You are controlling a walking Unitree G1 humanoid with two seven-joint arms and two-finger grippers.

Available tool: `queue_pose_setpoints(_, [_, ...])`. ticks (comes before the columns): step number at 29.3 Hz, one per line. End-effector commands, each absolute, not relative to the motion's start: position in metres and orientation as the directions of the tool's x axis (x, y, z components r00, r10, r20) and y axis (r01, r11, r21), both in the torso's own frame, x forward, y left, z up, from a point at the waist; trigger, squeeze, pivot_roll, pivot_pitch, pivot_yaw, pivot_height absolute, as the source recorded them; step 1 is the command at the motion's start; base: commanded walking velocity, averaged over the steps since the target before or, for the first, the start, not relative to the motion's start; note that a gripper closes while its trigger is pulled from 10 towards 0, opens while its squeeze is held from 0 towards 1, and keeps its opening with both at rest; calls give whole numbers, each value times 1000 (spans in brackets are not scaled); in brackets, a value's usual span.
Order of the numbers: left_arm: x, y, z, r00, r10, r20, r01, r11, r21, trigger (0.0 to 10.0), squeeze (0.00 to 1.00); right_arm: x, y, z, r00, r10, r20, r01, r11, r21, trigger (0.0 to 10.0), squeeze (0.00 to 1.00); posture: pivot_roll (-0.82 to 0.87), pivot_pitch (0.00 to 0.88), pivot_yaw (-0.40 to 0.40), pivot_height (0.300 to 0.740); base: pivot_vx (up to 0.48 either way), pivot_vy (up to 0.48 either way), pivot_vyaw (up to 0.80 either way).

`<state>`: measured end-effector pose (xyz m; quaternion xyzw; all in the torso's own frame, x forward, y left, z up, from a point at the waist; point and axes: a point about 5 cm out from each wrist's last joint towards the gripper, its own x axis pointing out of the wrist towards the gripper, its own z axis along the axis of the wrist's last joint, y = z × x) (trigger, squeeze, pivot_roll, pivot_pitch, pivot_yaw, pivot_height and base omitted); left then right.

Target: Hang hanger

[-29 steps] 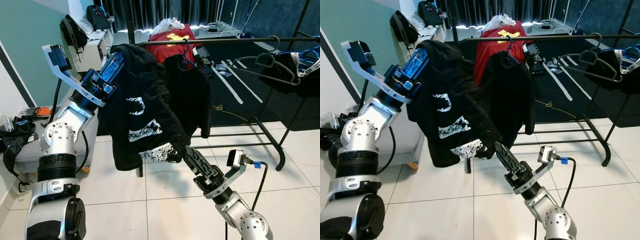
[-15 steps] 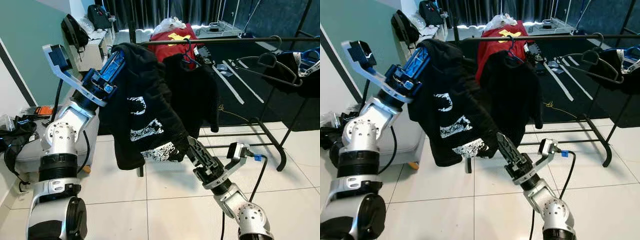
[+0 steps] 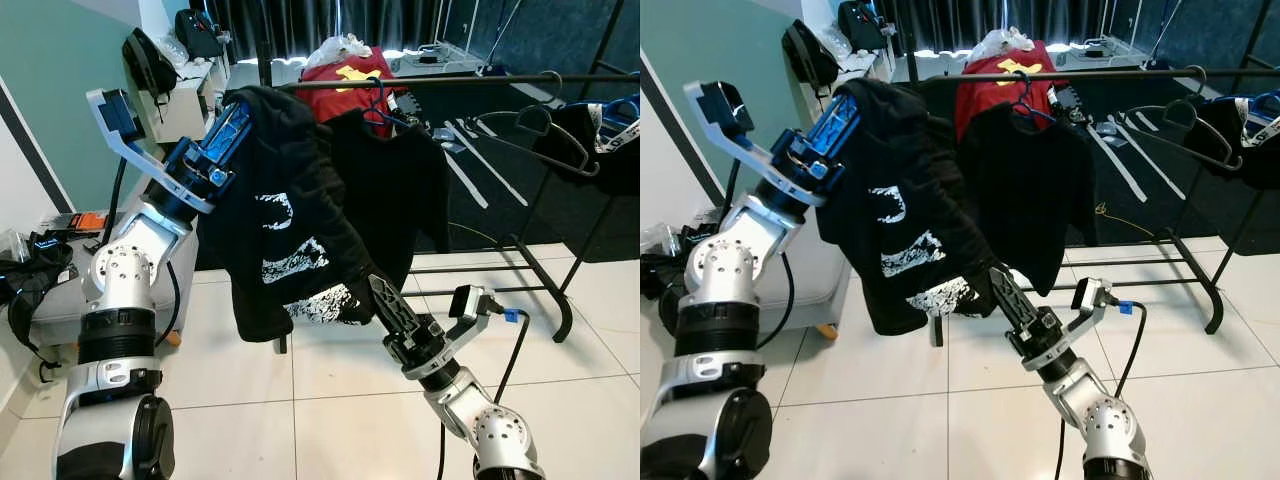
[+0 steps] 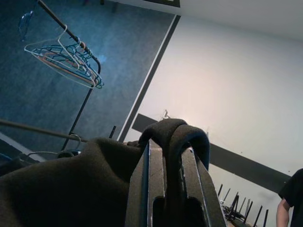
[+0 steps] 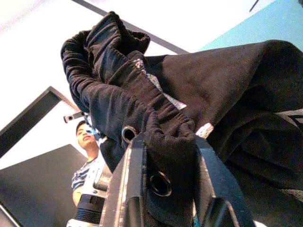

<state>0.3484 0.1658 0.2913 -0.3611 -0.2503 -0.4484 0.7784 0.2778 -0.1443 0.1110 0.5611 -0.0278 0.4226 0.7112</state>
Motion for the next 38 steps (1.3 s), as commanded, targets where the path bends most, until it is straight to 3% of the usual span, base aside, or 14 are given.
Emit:
queue_pose_setpoints(1, [346, 168, 295, 464, -511, 723, 882, 345, -322, 10000, 0, 276, -142, 109, 641, 567, 518, -626, -6, 780, 0, 0, -13, 0, 55, 740, 0, 0, 0])
queue_pose_setpoints(10, [349, 174, 286, 517, -503, 692, 852, 379, -361, 10000, 0, 285, -150, 112, 667, 534, 520, -625, 20, 781, 0, 0, -11, 0, 52, 740, 0, 0, 0])
queue_pose_setpoints(12, [352, 177, 268, 606, -529, 593, 792, 466, -394, 10000, 0, 289, -160, 122, 675, 507, 536, -651, 66, 756, 0, 0, -27, 0, 58, 740, 0, 0, 0])
queue_pose_setpoints(13, [352, 177, 268, 606, -529, 593, 792, 466, -394, 10000, 0, 289, -160, 122, 675, 507, 536, -651, 66, 756, 0, 0, -27, 0, 58, 740, 0, 0, 0])
queue_pose_setpoints(15, [355, 179, 253, 679, -531, 507, 731, 550, -403, 10000, 0, 291, -168, 133, 668, 495, 557, -678, 95, 729, 0, 0, -27, 0, 55, 740, 0, 0, 0])
queue_pose_setpoints(17, [355, 179, 253, 679, -531, 507, 731, 550, -403, 10000, 0, 291, -168, 133, 668, 495, 557, -678, 95, 729, 0, 0, -27, 0, 55, 740, 0, 0, 0])
queue_pose_setpoints(19, [358, 188, 220, 829, -458, 321, 556, 729, -399, 10000, 0, 297, -179, 158, 629, 528, 570, -738, 175, 652, 0, 0, -15, 0, 27, 740, 0, 0, 0])
queue_pose_setpoints(20, [358, 188, 220, 829, -458, 321, 556, 729, -399, 10000, 0, 297, -179, 158, 629, 528, 570, -738, 175, 652, 0, 0, -15, 0, 27, 740, 0, 0, 0])
queue_pose_setpoints(21, [356, 193, 209, 871, -417, 258, 489, 785, -381, 10000, 0, 301, -183, 170, 615, 554, 562, -758, 218, 615, 0, 0, -5, 0, 16, 740, 0, 0, 0])
queue_pose_setpoints(27, [348, 200, 199, 907, -362, 216, 419, 831, -366, 10000, 0, 313, -187, 185, 613, 605, 509, -770, 312, 557, 0, 0, -6, 0, 9, 740, 0, 0, 0])
queue_pose_setpoints(31, [341, 210, 184, 961, -213, 175, 265, 892, -366, 10000, 0, 334, -166, 198, 624, 663, 413, -769, 426, 477, 0, 0, 2, 0, 19, 740, 0, 0, 0])
queue_pose_setpoints(38, [339, 216, 173, 984, -111, 140, 155, 922, -354, 10000, 0, 334, -156, 203, 614, 676, 407, -779, 436, 451, 0, 0, -15, 0, 32, 740, 0, 0, 0])
